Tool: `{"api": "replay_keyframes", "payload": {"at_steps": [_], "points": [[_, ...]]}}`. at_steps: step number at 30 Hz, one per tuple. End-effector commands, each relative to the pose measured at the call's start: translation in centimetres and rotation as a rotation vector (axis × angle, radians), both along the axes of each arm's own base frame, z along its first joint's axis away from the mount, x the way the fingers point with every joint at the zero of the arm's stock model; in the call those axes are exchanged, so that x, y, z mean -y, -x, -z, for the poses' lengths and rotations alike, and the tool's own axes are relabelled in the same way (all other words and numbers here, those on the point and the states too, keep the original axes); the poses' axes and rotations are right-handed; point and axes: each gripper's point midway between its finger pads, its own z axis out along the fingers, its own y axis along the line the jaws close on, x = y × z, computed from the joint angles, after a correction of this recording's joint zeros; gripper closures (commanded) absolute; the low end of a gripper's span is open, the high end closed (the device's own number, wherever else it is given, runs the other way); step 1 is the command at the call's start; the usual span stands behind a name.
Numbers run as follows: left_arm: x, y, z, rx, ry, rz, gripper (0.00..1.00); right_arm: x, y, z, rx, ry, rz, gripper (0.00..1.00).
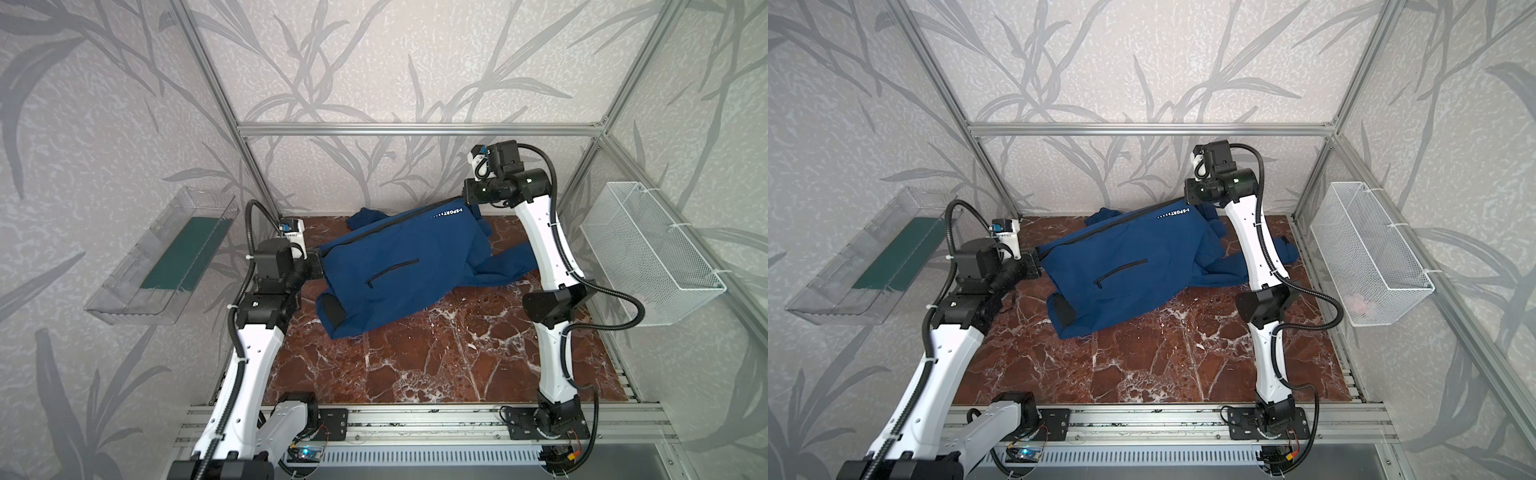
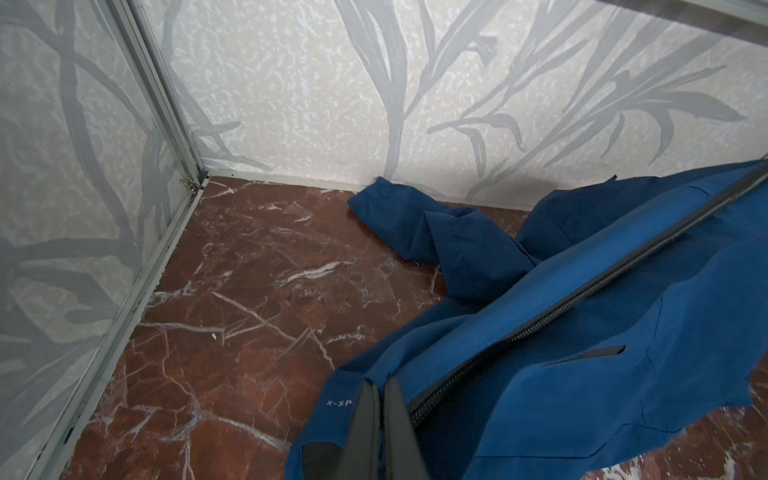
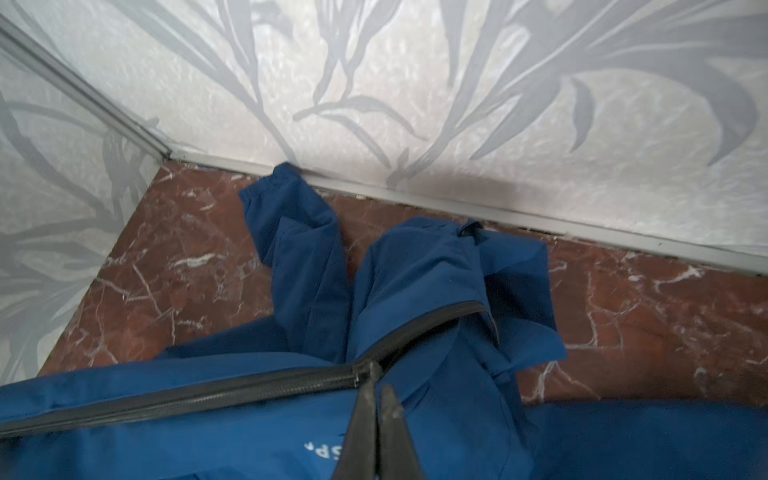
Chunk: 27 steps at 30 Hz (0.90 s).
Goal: Zip up the jacket
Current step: 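Drag the slider with the right gripper toward the collar, farther from the robot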
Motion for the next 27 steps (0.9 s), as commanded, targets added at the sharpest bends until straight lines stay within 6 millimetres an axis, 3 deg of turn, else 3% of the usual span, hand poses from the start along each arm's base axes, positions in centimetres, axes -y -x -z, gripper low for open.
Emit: {"api": "replay_keyframes", "payload": {"at_steps": [1,6,9,12,18,20,21,25,27], "points": [[-4.2,-2.0,-2.7,0.059,-0.058,-0.117,1.0,9.5,-2.1,-3.0,0.105,0.071,0.257,1.0],[-7.1,-5.4,-5.9,0.109,-0.107,-0.16,1.0,13.7,-2.3,-5.9,0.191,0.058,0.391,1.0],[-9.5,-6.3,-7.8,0.138,-0.11,-0.197,1.0,15.3,-1.6,-7.2,0.215,0.056,0.428,1.0],[-10.2,-6.7,-9.2,0.169,-0.12,-0.192,1.0,16.3,-0.7,-7.7,0.211,0.066,0.441,1.0],[-11.7,-6.2,-8.7,0.151,-0.116,-0.202,1.0,17.8,1.0,-8.0,0.188,0.069,0.461,1.0],[-11.2,-5.9,-8.1,0.144,-0.102,-0.179,1.0,16.4,1.7,-8.0,0.145,-0.063,0.382,1.0],[-10.4,-5.7,-7.8,0.146,-0.075,-0.148,1.0,14.7,2.2,-7.7,0.109,-0.125,0.313,1.0],[-5.7,-5.0,-4.9,0.126,-0.015,-0.026,1.0,4.7,5.5,-3.8,-0.072,-0.14,0.053,1.0],[-3.4,-4.3,-3.1,0.091,-0.021,0.023,1.0,0.4,7.3,-0.2,-0.19,-0.12,-0.024,1.0]]}}
